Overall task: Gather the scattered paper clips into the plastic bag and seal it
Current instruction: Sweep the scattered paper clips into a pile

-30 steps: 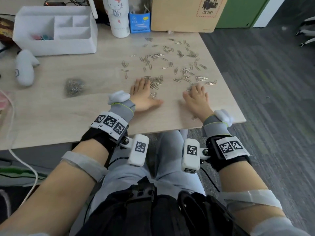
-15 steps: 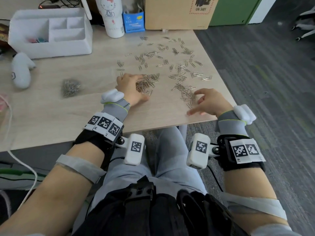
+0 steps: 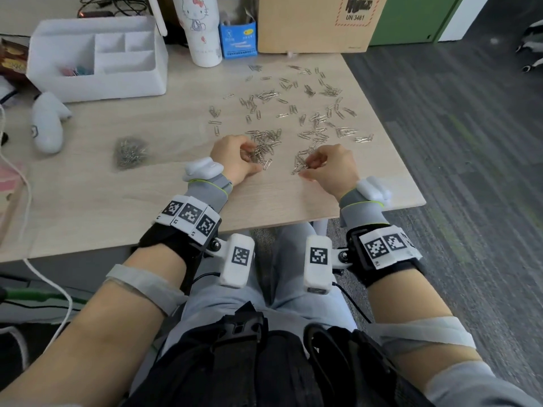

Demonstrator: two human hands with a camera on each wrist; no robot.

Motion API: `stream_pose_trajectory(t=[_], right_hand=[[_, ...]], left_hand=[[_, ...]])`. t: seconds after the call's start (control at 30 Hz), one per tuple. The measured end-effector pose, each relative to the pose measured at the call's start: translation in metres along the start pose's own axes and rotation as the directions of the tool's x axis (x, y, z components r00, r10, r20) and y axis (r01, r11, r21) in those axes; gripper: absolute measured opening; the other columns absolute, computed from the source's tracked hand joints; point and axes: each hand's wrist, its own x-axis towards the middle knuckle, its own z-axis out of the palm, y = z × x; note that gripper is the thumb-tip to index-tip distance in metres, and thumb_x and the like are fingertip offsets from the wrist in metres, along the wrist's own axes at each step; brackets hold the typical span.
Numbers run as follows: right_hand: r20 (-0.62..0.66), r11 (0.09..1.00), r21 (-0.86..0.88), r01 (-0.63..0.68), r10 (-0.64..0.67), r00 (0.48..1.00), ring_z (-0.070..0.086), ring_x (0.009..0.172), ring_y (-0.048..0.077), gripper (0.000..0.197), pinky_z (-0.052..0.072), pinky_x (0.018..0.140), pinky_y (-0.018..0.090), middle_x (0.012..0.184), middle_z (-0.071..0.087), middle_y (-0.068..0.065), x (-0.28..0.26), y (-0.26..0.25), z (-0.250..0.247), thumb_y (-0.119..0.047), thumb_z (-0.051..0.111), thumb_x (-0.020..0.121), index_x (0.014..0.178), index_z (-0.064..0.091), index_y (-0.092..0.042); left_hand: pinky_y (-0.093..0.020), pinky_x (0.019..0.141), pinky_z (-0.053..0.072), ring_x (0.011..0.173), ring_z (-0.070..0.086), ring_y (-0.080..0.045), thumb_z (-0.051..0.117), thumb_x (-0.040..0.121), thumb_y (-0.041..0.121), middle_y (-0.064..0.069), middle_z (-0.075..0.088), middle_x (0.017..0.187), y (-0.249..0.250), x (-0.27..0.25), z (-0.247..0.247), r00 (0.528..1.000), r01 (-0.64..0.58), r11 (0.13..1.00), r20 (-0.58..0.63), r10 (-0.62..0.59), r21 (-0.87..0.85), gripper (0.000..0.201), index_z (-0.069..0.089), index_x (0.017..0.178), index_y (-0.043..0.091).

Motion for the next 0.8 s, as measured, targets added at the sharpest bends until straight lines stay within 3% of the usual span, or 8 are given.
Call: stream_pose_trajectory(t=[0.07,0.17,0.27,0.33,0.47,0.57,0.67,0.8], right_hand=[[-0.038,0.999,0.053,-0.005,0.007,0.999,0.052,0.067,0.013,0.027,0.049,0.075,0.031,0.073,0.059,0.0,0.001,-0.001,0.0,-0.012,0.079,0.065,0.09,0.07,-0.007],[-0.1,0.999,0.039,-0.022,0.025,0.995,0.053,0.082,0.014,0.052,0.046,0.08,0.03,0.089,0.058,0.002,0.003,0.005,-0.008,-0.022,0.085,0.059,0.107,0.067,-0.011],[-0.042,0.995,-0.068,-0.077,0.075,0.996,0.052,0.09,0.015,0.068,0.043,0.084,0.026,0.1,0.062,0.006,0.009,0.008,-0.015,-0.025,0.088,0.056,0.117,0.061,-0.01],[-0.007,0.996,-0.056,-0.067,0.066,0.998,0.052,0.083,0.014,0.058,0.046,0.083,0.027,0.091,0.064,0.006,0.013,0.005,-0.013,-0.02,0.088,0.056,0.108,0.066,-0.008],[0.027,0.999,0.008,-0.044,0.044,0.999,0.051,0.07,0.013,0.035,0.046,0.07,0.025,0.065,0.053,-0.009,0.023,-0.007,0.008,-0.011,0.082,0.062,0.095,0.07,-0.008],[0.062,0.998,0.059,-0.007,0.003,0.998,0.05,0.06,0.007,0.028,0.049,0.07,0.027,0.063,0.054,-0.012,0.029,-0.017,0.022,-0.008,0.078,0.064,0.092,0.071,-0.009],[0.049,0.987,0.16,0.024,-0.032,0.998,0.051,0.058,0.005,0.028,0.049,0.072,0.029,0.066,0.056,-0.01,0.033,-0.022,0.024,-0.006,0.077,0.067,0.094,0.07,-0.006],[-0.045,0.986,0.165,0.026,-0.018,0.999,0.049,0.059,0.003,0.034,0.041,0.063,0.014,0.066,0.054,-0.011,0.034,-0.014,0.004,-0.02,0.083,0.064,0.094,0.07,-0.011]], left_hand=[[-0.024,0.077,0.046,0.074,0.055,-0.015,0.081,0.062,0.009,-0.007,0.068,0.108,0.0,0.003,-0.005,1.0,-0.016,1.0,0.0,0.016,-0.003,0.047,0.065,0.107,0.011],[-0.022,0.072,0.04,0.073,0.052,-0.015,0.083,0.059,0.014,0.0,0.064,0.097,-0.005,0.007,-0.019,0.999,0.0,0.999,-0.04,0.003,0.054,0.049,0.067,0.105,0.017],[-0.021,0.066,0.04,0.075,0.053,-0.015,0.085,0.057,0.016,0.002,0.061,0.084,-0.012,0.01,-0.028,0.997,0.069,0.994,0.012,-0.071,0.087,0.049,0.066,0.103,0.014],[-0.016,0.061,0.039,0.075,0.055,-0.014,0.085,0.058,0.018,0.004,0.06,0.075,-0.013,0.01,-0.026,0.994,0.079,0.992,0.064,-0.086,0.095,0.046,0.066,0.099,0.013],[-0.019,0.064,0.043,0.069,0.055,-0.013,0.083,0.061,0.02,0.003,0.061,0.07,-0.009,0.014,-0.013,0.998,0.037,0.996,0.046,-0.04,0.076,0.035,0.068,0.091,0.011],[-0.017,0.059,0.041,0.059,0.054,-0.01,0.08,0.065,0.019,0.003,0.061,0.069,-0.002,0.02,-0.004,0.999,0.013,0.998,0.052,-0.016,0.062,0.027,0.068,0.087,0.011],[-0.016,0.054,0.045,0.046,0.053,0.002,0.078,0.068,0.014,0.009,0.058,0.061,0.004,0.024,-0.003,0.997,-0.011,1.0,0.072,0.01,0.011,0.021,0.066,0.085,0.013],[-0.011,0.048,0.042,0.045,0.052,0.0,0.084,0.06,0.015,0.004,0.059,0.062,0.003,0.023,-0.019,0.99,-0.028,0.999,0.139,0.032,-0.03,0.025,0.064,0.075,0.015]])
